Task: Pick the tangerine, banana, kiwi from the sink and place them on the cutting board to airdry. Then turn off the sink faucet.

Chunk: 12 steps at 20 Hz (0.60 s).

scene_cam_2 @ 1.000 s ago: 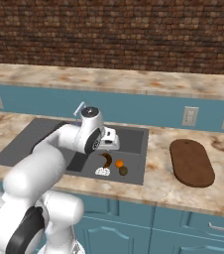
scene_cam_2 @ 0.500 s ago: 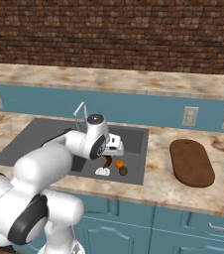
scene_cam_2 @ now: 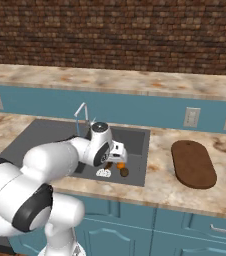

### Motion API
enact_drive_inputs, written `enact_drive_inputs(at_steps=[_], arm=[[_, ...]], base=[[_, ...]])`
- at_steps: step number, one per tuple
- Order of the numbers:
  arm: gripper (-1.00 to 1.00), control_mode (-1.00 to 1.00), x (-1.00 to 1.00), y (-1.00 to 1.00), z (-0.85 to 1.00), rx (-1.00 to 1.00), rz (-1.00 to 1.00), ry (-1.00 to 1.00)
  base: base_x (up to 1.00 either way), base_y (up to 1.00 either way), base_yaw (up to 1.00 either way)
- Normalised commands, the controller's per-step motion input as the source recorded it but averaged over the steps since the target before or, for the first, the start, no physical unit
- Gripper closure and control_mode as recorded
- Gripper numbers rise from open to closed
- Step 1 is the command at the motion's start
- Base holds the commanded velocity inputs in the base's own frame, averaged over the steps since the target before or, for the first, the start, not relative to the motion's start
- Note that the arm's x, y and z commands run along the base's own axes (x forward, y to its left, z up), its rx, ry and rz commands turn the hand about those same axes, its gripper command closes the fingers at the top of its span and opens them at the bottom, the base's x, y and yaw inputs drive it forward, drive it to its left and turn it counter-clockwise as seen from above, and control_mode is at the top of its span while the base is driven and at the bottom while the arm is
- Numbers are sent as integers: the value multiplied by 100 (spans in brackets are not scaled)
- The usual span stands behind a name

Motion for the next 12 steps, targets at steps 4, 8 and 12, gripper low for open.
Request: enact_drive_inputs(at_steps=[4,8,12], arm=[[-100,-100,9,-6,-21,0,0,0],[-100,-100,12,-5,-20,0,0,0],[-100,-100,15,-1,-26,1,0,0]], base=[[0,0,0],[0,0,0],[0,0,0]])
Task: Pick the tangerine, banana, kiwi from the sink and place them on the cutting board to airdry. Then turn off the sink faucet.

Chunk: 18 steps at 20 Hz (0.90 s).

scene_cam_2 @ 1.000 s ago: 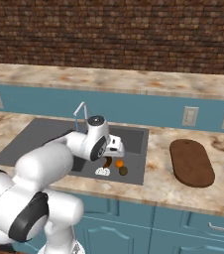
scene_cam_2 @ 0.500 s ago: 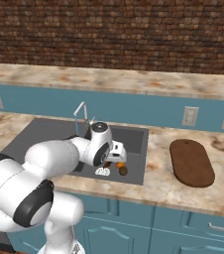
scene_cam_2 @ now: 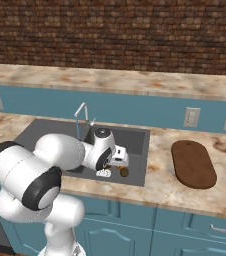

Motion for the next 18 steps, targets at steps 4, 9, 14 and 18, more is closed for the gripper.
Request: enact_drive_inputs(at_steps=[4,9,14,18], arm=[[-100,-100,14,-2,-22,1,0,0],[-100,-100,13,-8,-19,1,0,0],[-100,-100,16,-12,-19,2,0,0],[-100,-100,21,-9,-20,1,0,0]], base=[[0,0,0],[0,0,0],[0,0,0],[0,0,0]])
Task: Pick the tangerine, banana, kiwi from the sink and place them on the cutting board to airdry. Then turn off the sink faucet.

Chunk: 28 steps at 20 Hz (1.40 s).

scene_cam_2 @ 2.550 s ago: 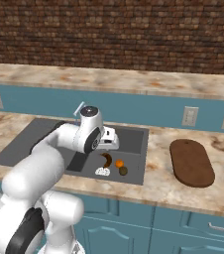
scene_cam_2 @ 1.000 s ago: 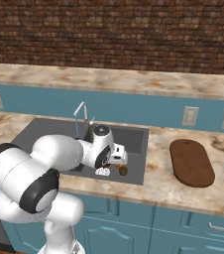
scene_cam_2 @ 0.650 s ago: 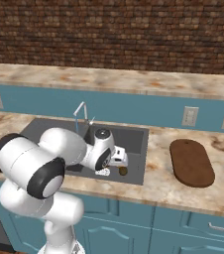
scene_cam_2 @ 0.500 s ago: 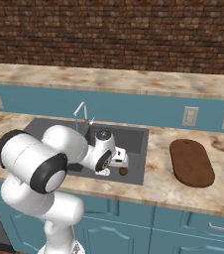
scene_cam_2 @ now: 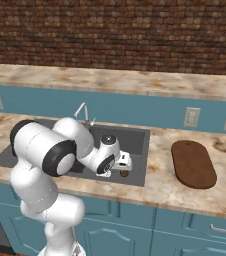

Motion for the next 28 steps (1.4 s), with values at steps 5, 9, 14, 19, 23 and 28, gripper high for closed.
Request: enact_drive_inputs(at_steps=[5,9,14,19,23,28], arm=[[-100,-100,26,-5,-19,0,0,0],[-100,-100,27,-2,-18,0,0,0],[-100,-100,22,-5,-25,0,0,0],[-100,-100,18,-11,-30,1,0,0],[-100,-100,24,-8,-27,0,0,0],[-100,-100,30,-4,-27,0,0,0]], base=[[0,0,0],[0,0,0],[0,0,0],[0,0,0],[0,0,0],[0,0,0]])
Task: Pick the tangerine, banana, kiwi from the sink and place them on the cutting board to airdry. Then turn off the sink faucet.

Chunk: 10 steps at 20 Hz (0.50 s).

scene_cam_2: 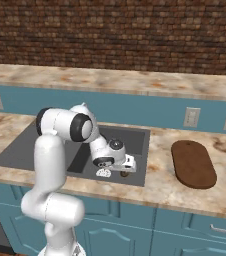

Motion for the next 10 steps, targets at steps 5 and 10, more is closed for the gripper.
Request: enact_drive_inputs(at_steps=[5,10], arm=[[-100,-100,33,-5,-27,0,0,0],[-100,-100,35,-7,-25,0,0,0]], base=[[0,0,0],[0,0,0]])
